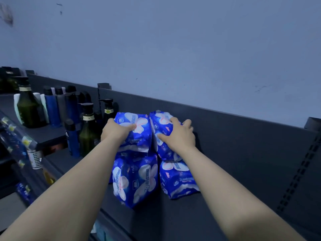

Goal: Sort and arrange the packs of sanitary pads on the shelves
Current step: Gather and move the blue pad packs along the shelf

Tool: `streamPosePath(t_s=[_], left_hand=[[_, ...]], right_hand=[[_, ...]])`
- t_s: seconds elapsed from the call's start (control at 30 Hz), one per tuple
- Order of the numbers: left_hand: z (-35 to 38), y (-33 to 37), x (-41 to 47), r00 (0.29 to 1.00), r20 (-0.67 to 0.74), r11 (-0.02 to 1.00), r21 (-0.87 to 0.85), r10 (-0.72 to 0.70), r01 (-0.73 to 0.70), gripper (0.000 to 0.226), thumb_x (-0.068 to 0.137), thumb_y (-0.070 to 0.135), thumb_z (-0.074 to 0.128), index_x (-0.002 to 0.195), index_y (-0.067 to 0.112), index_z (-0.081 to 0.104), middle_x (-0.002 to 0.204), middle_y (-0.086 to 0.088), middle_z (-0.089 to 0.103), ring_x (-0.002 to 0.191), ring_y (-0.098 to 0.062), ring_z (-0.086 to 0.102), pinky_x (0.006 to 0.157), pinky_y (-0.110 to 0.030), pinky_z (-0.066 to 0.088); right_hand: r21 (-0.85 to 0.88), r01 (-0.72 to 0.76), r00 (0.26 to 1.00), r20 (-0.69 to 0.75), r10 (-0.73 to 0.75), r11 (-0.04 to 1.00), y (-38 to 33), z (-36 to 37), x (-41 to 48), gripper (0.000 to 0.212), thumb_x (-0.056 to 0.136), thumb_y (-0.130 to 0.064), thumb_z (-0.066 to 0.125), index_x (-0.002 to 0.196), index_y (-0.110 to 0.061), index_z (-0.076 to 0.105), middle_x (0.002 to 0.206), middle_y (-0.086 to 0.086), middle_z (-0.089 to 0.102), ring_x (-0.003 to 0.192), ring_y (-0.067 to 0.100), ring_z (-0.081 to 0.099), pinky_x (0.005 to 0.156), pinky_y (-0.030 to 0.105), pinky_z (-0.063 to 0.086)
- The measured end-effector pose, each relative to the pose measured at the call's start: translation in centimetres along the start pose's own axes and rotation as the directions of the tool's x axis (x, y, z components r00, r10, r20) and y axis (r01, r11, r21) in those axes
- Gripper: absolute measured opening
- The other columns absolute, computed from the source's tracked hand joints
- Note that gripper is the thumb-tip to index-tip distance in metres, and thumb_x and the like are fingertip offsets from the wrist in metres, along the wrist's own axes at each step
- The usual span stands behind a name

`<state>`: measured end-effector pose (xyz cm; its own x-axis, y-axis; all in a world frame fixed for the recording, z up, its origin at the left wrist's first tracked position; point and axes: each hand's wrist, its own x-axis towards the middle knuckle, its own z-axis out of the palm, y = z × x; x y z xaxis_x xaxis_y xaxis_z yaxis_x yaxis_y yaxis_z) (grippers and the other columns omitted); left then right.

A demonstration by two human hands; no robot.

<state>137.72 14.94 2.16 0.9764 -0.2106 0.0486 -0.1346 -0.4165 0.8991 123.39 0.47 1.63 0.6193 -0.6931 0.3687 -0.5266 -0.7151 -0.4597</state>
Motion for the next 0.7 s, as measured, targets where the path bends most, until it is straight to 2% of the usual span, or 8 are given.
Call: streamPosePath(t_s=[0.1,0.17,0.27,0.4,0.57,0.7], left_hand=[[0.6,-0.8,2.1,0.991,0.097,0.996,-0.012,-0.092,0.094,0.102,0.051,0.070,0.076,0.131,0.016,0.042,0.117,-0.008,0.059,0.099,-0.032,0.060,0.079,-0.045,0.057],[0.8,-0.9,2.9,0.990,0.120,0.996,0.048,-0.078,0.072,0.101,0.061,0.070,0.073,0.136,0.013,0.038,0.113,-0.008,0.060,0.098,-0.031,0.060,0.081,-0.045,0.058],[0.8,-1.1,3.2,0.989,0.132,0.987,0.156,-0.063,0.042,0.102,0.068,0.073,0.065,0.141,0.011,0.031,0.118,-0.010,0.060,0.101,-0.032,0.059,0.086,-0.043,0.053],[-0.6,-1.1,3.2,0.983,0.181,0.968,0.253,-0.044,-0.003,0.102,0.067,0.077,0.061,0.140,0.011,0.033,0.122,-0.010,0.058,0.097,-0.031,0.059,0.070,-0.038,0.049],[-1.7,-0.2,1.6,0.971,0.146,0.879,0.415,0.188,-0.233,0.085,0.078,0.071,0.052,0.137,0.012,0.040,0.134,-0.014,0.045,0.114,-0.036,0.052,0.094,-0.046,0.046],[-1.9,0.7,-1.4,0.872,0.170,0.753,0.447,0.459,-0.483,0.059,0.089,0.055,0.049,0.130,0.014,0.050,0.130,-0.011,0.051,0.116,-0.036,0.049,0.092,-0.043,0.040]], right_hand=[[-0.064,-0.030,0.999,0.030,0.032,0.998,0.2,2.0,-0.1,0.077,0.082,-0.058,0.063,0.145,-0.032,0.027,0.136,0.009,0.026,0.116,0.029,0.037,0.085,0.035,0.042],[-0.049,-0.063,0.998,0.026,0.064,0.997,0.5,2.6,-0.3,0.078,0.082,-0.059,0.062,0.146,-0.035,0.024,0.137,0.008,0.025,0.118,0.029,0.036,0.085,0.035,0.042],[-0.047,-0.086,0.996,0.011,0.086,0.995,0.6,2.8,-0.7,0.079,0.081,-0.061,0.061,0.147,-0.037,0.024,0.137,0.006,0.026,0.119,0.027,0.036,0.085,0.035,0.043],[-0.078,-0.119,0.993,-0.018,0.118,0.990,0.1,2.3,-1.4,0.081,0.081,-0.065,0.058,0.148,-0.036,0.024,0.141,0.008,0.026,0.126,0.030,0.034,0.104,0.042,0.036],[-0.153,-0.101,0.992,-0.087,0.089,0.983,-0.9,1.2,-2.8,0.073,0.086,-0.060,0.054,0.148,-0.031,0.028,0.150,0.010,0.026,0.137,0.031,0.026,0.113,0.042,0.023],[-0.206,-0.058,0.988,-0.152,0.027,0.977,-1.6,-0.3,-4.1,0.063,0.092,-0.051,0.051,0.147,-0.029,0.031,0.153,0.010,0.028,0.141,0.029,0.023,0.115,0.043,0.019]])
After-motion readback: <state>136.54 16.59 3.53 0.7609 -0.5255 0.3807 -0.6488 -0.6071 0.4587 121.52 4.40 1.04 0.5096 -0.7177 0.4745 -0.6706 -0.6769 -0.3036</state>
